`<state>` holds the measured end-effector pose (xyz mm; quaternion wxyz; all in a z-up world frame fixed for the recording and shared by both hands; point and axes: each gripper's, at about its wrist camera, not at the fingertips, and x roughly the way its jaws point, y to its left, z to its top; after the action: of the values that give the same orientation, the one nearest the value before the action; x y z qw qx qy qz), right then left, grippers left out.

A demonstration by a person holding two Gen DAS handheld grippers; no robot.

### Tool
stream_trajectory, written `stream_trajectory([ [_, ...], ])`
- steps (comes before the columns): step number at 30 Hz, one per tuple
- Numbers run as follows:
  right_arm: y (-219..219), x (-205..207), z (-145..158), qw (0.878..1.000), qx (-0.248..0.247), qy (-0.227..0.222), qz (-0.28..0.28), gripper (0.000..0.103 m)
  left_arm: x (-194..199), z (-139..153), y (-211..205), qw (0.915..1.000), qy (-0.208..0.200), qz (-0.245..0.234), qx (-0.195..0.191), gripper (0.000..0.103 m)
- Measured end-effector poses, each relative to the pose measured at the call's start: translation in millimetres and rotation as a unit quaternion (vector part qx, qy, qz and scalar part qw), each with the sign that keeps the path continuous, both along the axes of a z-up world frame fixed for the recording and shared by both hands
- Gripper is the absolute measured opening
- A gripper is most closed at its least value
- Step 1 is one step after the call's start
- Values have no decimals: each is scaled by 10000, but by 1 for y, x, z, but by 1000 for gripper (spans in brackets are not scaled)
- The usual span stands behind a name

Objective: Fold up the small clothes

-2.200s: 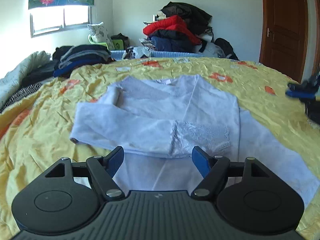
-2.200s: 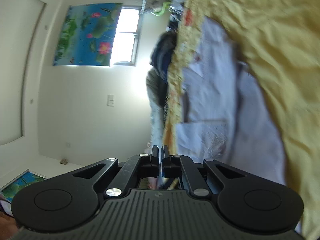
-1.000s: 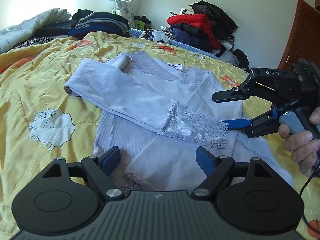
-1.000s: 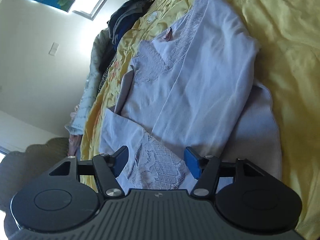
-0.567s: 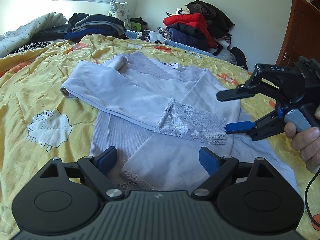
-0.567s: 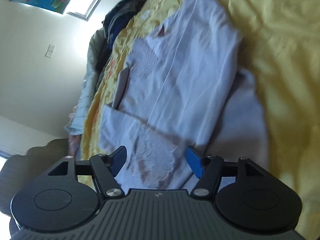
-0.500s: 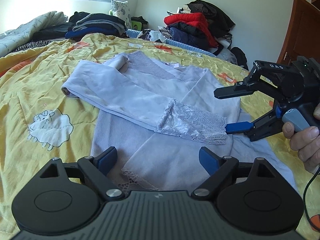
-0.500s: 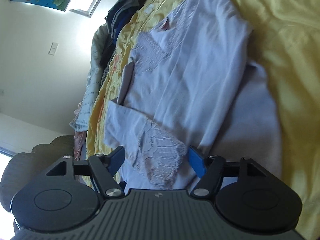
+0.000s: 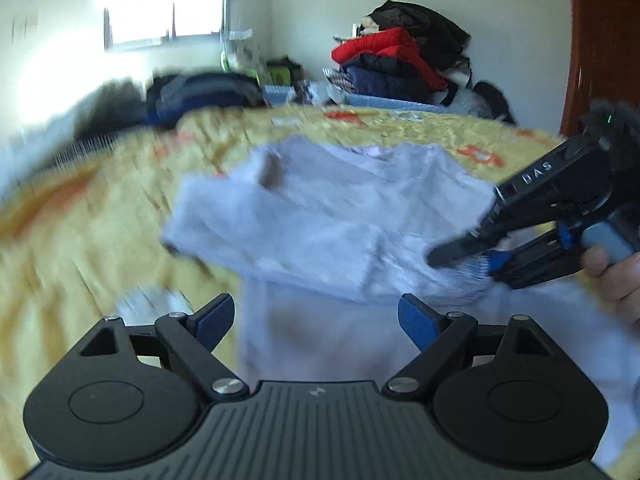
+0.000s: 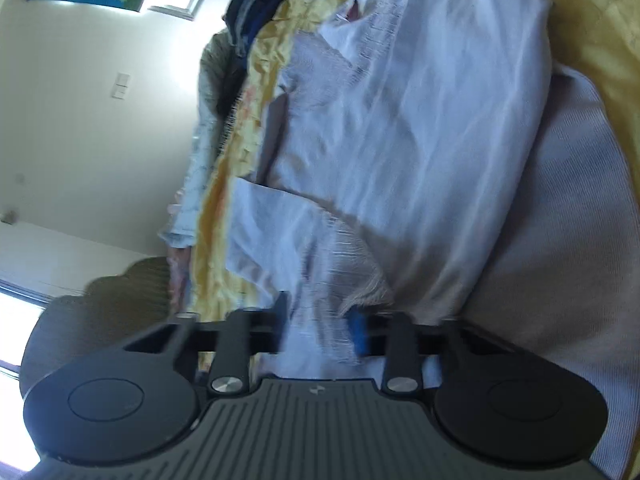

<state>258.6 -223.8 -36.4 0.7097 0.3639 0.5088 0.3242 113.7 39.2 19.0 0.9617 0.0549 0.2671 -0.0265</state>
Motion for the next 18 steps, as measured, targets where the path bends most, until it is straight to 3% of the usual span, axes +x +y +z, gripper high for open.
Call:
stream_trajectory([
  [2, 3, -2, -3, 9999, 9, -100, -90, 13, 9, 4, 3, 9981, -152, 197, 569, 90],
  [4, 5, -4, -2, 9996, 146, -188, -135, 6, 24, 6, 16, 9975, -12, 268, 660, 90],
  [6, 4, -5, 6, 9983, 271, -439, -261, 6, 38, 2, 27, 9968, 103, 338, 718, 90],
  [10, -1, 6, 30, 9925, 967, -620, -423, 6, 64, -8, 36, 9940, 283, 490, 933, 90],
  [15, 3, 25, 67, 9837, 1580, -771, -366, 6, 72, -9, 30, 9950, 202, 426, 877, 90],
  [18, 9, 38, 95, 9782, 1826, -960, -224, 6, 74, -10, 20, 9938, 71, 343, 1058, 90],
])
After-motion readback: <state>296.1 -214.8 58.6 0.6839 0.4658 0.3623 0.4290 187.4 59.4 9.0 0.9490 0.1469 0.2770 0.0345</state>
